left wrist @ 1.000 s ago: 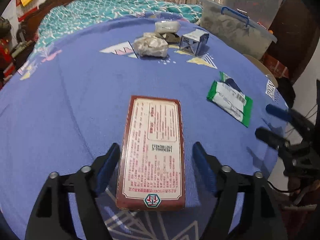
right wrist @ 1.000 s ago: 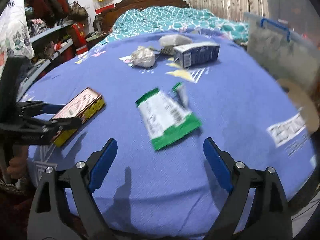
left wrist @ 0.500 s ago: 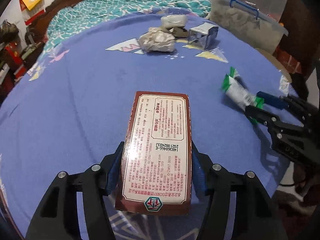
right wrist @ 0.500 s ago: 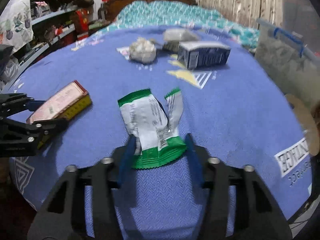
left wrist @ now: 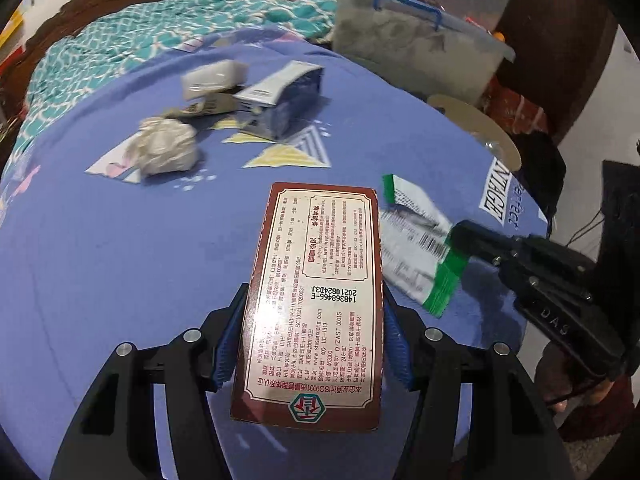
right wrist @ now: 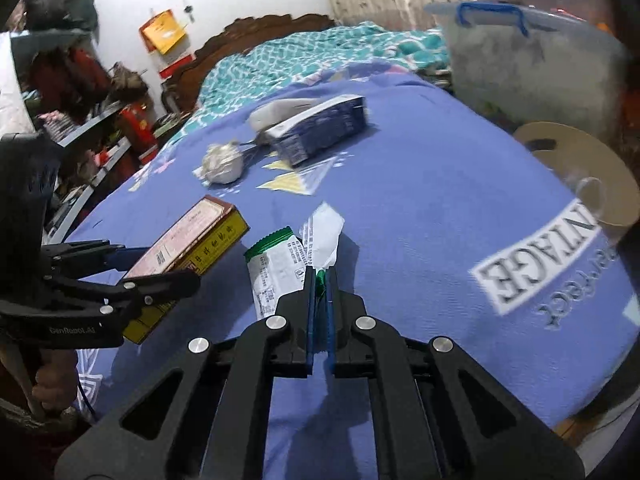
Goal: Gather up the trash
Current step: 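Carry box and wrapper to the beige bin and release them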
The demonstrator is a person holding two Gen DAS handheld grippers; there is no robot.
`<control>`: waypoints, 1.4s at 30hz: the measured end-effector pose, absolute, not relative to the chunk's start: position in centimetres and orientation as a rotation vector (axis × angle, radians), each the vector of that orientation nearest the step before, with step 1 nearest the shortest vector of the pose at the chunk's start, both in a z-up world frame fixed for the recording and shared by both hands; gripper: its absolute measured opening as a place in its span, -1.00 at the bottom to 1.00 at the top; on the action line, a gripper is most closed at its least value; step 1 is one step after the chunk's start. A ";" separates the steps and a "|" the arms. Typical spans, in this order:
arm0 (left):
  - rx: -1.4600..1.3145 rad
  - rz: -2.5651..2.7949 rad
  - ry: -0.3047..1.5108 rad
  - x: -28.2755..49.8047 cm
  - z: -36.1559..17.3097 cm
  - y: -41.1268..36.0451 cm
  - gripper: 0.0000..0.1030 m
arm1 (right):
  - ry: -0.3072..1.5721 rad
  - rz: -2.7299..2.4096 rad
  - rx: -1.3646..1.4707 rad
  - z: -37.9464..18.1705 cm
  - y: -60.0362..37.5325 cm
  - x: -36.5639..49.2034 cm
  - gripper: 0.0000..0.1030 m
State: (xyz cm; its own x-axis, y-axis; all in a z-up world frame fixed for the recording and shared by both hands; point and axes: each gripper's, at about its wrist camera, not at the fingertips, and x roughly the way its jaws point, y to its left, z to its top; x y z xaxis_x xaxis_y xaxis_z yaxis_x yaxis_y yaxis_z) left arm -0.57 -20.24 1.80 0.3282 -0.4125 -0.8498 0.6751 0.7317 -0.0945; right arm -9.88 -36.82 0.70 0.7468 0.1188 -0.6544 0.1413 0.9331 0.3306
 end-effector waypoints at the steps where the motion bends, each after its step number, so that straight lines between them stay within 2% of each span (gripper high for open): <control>1: 0.312 -0.734 1.012 -0.7 1.6 -20.9 0.10 | 0.717 -0.041 0.369 0.9 -37.3 -10.3 -0.87; 10: 0.390 -0.830 0.957 0.2 2.8 -28.5 0.10 | 0.609 -0.216 0.408 2.5 -44.6 -11.5 -0.87; 25: 0.378 -1.058 0.998 5.2 3.0 -50.4 0.11 | 0.566 -0.487 0.506 2.2 -61.5 -10.0 -0.87; 27: 0.366 -1.053 1.005 5.5 2.5 -52.5 0.13 | 0.571 -0.487 0.553 1.4 -63.3 -9.9 -0.80; 28: 0.359 -1.053 1.018 5.8 2.1 -53.4 0.22 | 0.570 -0.477 0.591 0.9 -64.3 -10.0 -0.80; 29: 0.351 -1.054 1.046 6.2 1.5 -54.3 0.51 | 0.570 -0.461 0.622 0.5 -64.8 -10.0 -0.80; 30: 0.337 -1.057 1.063 6.5 1.2 -54.6 0.61 | 0.568 -0.435 0.671 -0.1 -65.7 -10.1 -0.79; 31: 0.316 -1.060 1.077 6.8 0.9 -54.9 0.65 | 0.558 -0.424 0.721 -0.6 -66.4 -10.4 -0.72; 32: 0.295 -1.069 1.095 7.2 0.7 -54.9 0.65 | 0.549 -0.427 0.738 -0.8 -66.6 -10.7 -0.42; 33: 0.275 -1.078 1.112 7.5 0.7 -54.6 0.66 | 0.533 -0.442 0.750 -1.0 -66.8 -11.1 0.32; 34: 0.249 -1.087 1.131 7.7 0.7 -54.3 0.66 | 0.519 -0.460 0.754 -1.1 -66.6 -11.4 0.64; 35: 0.226 -1.091 1.143 8.0 0.8 -53.6 0.66 | 0.469 -0.502 0.754 -1.0 -66.5 -12.3 0.68; 42: 0.057 -1.082 1.069 10.1 4.7 -45.1 0.66 | 0.407 -0.495 0.737 1.4 -64.3 -13.5 0.62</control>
State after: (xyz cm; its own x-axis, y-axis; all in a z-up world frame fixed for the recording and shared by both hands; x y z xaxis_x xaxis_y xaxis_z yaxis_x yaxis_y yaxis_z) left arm 10.08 -45.13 4.74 0.0498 -0.6851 -0.7267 0.7352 0.5177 -0.4376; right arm -13.47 -64.26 1.38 0.8104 -0.2817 -0.5136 0.5585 0.6360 0.5324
